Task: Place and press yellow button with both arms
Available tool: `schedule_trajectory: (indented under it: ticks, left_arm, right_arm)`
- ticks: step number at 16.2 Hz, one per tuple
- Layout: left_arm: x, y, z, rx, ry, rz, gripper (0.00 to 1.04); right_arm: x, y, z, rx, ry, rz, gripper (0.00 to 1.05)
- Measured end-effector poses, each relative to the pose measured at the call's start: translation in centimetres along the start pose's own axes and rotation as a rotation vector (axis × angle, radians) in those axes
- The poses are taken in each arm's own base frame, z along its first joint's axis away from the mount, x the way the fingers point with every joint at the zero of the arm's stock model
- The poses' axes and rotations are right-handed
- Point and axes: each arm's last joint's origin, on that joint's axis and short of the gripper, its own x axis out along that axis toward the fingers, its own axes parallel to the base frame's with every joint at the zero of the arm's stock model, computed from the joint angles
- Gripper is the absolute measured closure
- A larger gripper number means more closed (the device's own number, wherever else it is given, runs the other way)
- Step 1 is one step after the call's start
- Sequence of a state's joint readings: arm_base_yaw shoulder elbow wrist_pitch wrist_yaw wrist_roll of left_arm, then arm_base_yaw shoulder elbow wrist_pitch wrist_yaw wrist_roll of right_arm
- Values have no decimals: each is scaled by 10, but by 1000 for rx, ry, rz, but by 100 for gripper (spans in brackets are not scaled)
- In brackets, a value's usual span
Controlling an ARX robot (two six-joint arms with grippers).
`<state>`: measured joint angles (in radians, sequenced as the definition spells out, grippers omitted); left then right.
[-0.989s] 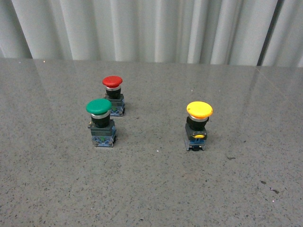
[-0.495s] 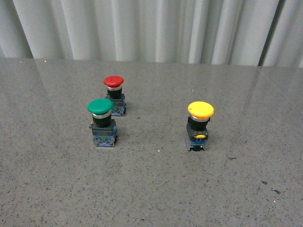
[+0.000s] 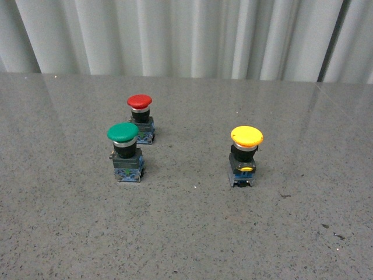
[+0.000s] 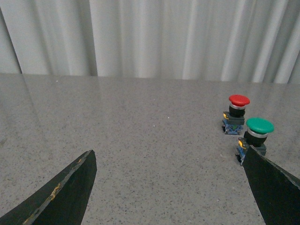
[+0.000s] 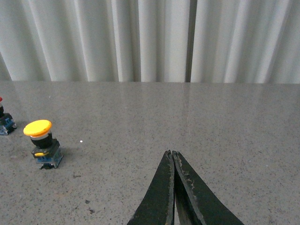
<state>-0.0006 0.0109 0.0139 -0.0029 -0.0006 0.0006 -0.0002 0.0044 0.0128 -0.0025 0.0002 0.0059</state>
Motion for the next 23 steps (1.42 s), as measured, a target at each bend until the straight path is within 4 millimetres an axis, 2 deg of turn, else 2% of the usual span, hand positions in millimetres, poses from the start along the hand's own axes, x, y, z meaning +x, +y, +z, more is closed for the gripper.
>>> schedule_trajectory:
  ticks: [3, 4, 5, 7, 10, 11, 23]
  left_arm:
    - [0, 0, 0, 0, 1, 0, 7]
    - [0, 0, 0, 0, 1, 0, 7]
    - [0, 0, 0, 0, 1, 0, 7]
    - [0, 0, 0, 0, 1, 0, 7]
    - [0, 0, 0, 0, 1, 0, 7]
    - [0, 0, 0, 0, 1, 0, 7]
    - [0, 0, 0, 0, 1, 0, 7]
  right_arm:
    - [0, 0, 0, 0, 2, 1, 103]
    - [0, 0, 0, -1, 2, 1, 99]
    - [0, 0, 0, 0, 2, 1, 85]
    - [0, 0, 0, 0, 2, 1, 63]
    - [0, 0, 0, 0, 2, 1, 19]
    - [0, 0, 0, 0, 2, 1, 8]
    - [0, 0, 0, 0, 2, 1, 7]
